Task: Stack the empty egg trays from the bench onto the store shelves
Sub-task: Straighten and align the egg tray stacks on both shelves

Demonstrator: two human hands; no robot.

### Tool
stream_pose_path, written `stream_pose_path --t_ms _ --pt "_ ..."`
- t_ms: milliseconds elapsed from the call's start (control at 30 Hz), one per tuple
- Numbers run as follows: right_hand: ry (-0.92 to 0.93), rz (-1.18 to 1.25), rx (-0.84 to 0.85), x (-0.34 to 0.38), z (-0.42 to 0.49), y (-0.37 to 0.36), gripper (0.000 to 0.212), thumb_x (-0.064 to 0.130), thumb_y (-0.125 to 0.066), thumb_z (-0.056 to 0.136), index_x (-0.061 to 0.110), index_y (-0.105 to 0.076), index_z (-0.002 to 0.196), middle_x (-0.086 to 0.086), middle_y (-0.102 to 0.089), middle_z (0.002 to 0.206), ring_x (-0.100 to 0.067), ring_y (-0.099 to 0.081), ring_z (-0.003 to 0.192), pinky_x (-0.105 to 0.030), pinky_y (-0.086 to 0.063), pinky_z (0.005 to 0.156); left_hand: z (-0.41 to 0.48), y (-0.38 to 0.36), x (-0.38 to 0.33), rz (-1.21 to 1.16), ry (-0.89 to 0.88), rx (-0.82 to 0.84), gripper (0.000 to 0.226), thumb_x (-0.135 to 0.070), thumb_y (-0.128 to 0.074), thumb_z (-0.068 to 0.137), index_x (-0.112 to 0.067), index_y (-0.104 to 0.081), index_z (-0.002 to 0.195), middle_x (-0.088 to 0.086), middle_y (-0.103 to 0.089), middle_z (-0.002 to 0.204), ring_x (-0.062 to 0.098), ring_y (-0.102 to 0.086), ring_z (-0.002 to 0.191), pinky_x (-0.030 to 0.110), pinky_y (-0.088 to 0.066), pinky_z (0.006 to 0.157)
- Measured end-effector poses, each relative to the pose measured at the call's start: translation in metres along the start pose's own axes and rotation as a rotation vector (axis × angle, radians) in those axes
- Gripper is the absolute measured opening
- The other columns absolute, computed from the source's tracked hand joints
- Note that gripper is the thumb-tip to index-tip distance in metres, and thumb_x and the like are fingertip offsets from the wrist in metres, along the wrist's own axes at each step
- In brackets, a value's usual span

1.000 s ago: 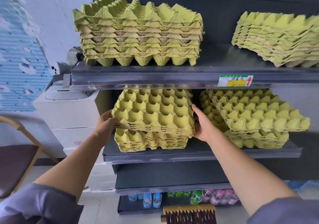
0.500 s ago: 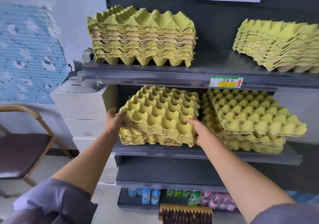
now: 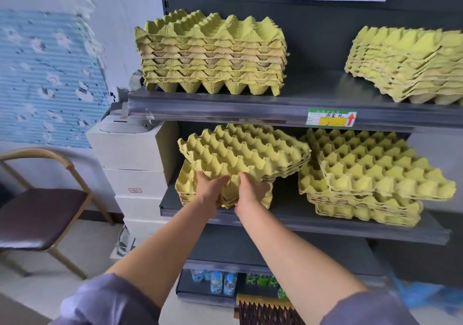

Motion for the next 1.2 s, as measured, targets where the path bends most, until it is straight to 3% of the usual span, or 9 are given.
stream_pose_path --t_ms 133,267,433,500,567,700,867,1067,1200 --pt "-0.183 -0.187 0.123 -0.011 -0.003 -0.002 0.073 0.038 -0.082 0.066 0.016 -0.041 0.122 -0.006 -0.051 0.119 -0.027 -0.053 0.104 -0.046 -0.05 0.092 0.017 0.024 0.0 0.064 0.028 -0.054 0.04 0.006 -0.05 0.084 -0.014 -0.044 0.118 0.017 -0.055 0.12 0.035 -0.056 0.101 0.047 -0.055 0.067" --pt "-0.289 -0.429 0.357 -0.009 -0.007 0.003 0.056 0.05 -0.072 0.076 0.022 -0.049 0.119 0.001 -0.049 0.111 -0.022 -0.055 0.104 -0.037 -0.05 0.088 0.033 0.046 -0.022 0.179 -0.083 -0.076 0.052 0.011 -0.045 0.078 -0.018 -0.053 0.12 0.011 -0.062 0.101 0.029 -0.058 0.083 0.038 -0.053 0.061" --pt "-0.001 -0.803 0.524 0.005 0.0 -0.002 0.034 0.05 -0.059 0.087 0.02 -0.059 0.104 0.006 -0.057 0.101 -0.015 -0.055 0.091 -0.031 -0.048 0.081 0.05 0.065 -0.051 0.214 -0.194 -0.144 0.019 -0.003 -0.059 0.081 -0.021 -0.063 0.079 0.006 -0.063 0.079 0.025 -0.057 0.076 0.039 -0.052 0.066" --pt "0.056 -0.882 0.562 0.009 0.001 -0.005 0.029 0.042 -0.059 0.09 0.019 -0.059 0.107 0.002 -0.058 0.107 -0.016 -0.054 0.094 -0.033 -0.049 0.083 0.063 0.075 -0.044 0.203 -0.176 -0.165 0.002 -0.015 -0.063 0.085 -0.017 -0.063 0.085 0.014 -0.066 0.093 0.029 -0.06 0.083 0.051 -0.052 0.08" --pt "0.111 -0.98 0.576 0.014 0.001 -0.006 0.027 0.035 -0.059 0.091 0.015 -0.061 0.109 0.001 -0.06 0.107 -0.017 -0.057 0.097 -0.033 -0.05 0.084 0.072 0.08 -0.028 0.263 -0.115 -0.13 0.024 -0.016 -0.065 0.084 -0.006 -0.06 0.105 0.019 -0.064 0.106 0.034 -0.062 0.091 0.054 -0.051 0.087" --pt "0.383 -1.101 0.448 0.038 0.014 0.0 0.017 0.027 -0.057 0.091 0.014 -0.067 0.096 0.003 -0.069 0.092 -0.016 -0.066 0.086 -0.037 -0.056 0.081 0.065 0.079 -0.015 0.34 -0.085 -0.073 0.033 -0.008 -0.064 0.079 -0.004 -0.056 0.111 0.015 -0.062 0.101 0.031 -0.06 0.09 0.049 -0.051 0.085" --pt "0.78 -1.251 -0.128 0.084 0.033 0.022 0.016 0.032 -0.057 0.089 0.021 -0.06 0.102 -0.003 -0.061 0.106 -0.027 -0.06 0.093 -0.031 -0.049 0.064 0.059 0.075 -0.019 0.32 -0.073 -0.058 0.044 -0.018 -0.064 0.067 -0.013 -0.051 0.11 0.012 -0.061 0.107 0.03 -0.06 0.097 0.045 -0.051 0.09" --pt "0.46 -1.105 0.019 0.072 0.076 0.024 0.066 0.04 -0.061 0.088 0.022 -0.031 0.144 -0.014 -0.028 0.145 -0.037 -0.037 0.128 -0.044 -0.041 0.097 0.064 0.071 -0.014 0.52 -0.096 -0.203 0.088 -0.049 -0.067 0.05 -0.016 -0.041 0.128 0.013 -0.049 0.127 0.035 -0.052 0.114 0.048 -0.045 0.099" --pt "0.373 -0.872 0.086 0.071 0.086 0.024 0.077 0.039 -0.068 0.084 0.017 -0.029 0.146 -0.012 -0.039 0.144 -0.032 -0.045 0.126 -0.041 -0.041 0.098 0.068 0.071 -0.016 0.528 -0.101 -0.214 0.086 -0.043 -0.069 0.046 -0.016 -0.043 0.124 0.011 -0.054 0.12 0.033 -0.055 0.109 0.048 -0.048 0.094"
Point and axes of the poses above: each hand's wrist, its own z-axis towards the middle knuckle, its own y-axis out of the back of the hand, x = y × z, the point moved 6 cm from there along z, towards the middle knuckle
